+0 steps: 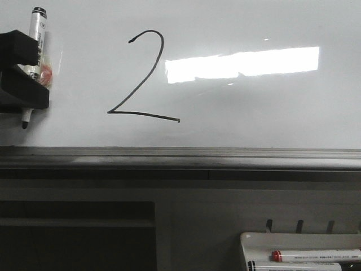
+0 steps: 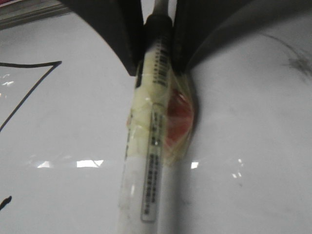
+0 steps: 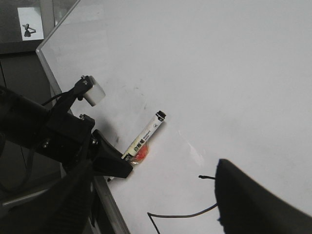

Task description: Write number 2 on whiteboard

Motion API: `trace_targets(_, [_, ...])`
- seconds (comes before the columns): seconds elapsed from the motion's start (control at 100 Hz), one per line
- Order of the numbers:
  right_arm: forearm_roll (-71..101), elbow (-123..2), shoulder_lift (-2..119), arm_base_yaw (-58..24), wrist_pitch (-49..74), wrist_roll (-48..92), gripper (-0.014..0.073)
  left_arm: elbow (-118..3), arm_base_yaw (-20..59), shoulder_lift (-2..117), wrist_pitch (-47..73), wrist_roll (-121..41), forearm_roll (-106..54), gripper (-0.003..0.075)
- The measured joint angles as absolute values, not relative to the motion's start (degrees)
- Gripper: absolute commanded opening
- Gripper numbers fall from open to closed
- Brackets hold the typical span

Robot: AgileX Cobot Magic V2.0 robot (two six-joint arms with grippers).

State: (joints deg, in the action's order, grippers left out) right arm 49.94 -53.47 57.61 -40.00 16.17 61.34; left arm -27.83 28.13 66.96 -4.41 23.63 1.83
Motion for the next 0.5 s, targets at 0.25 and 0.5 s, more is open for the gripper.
trace_targets(0.25, [49.9, -53.5, 57.6, -40.0, 16.3, 61.3, 0.0461, -27.8, 28.1, 67.1, -4.8, 23.6, 1.7, 0.0034])
trace_targets(0.5, [49.9, -53.5, 57.6, -40.0, 16.3, 61.3, 0.0461, -27.9, 28.2, 67.2, -7.3, 23.7, 1.6, 0.0527])
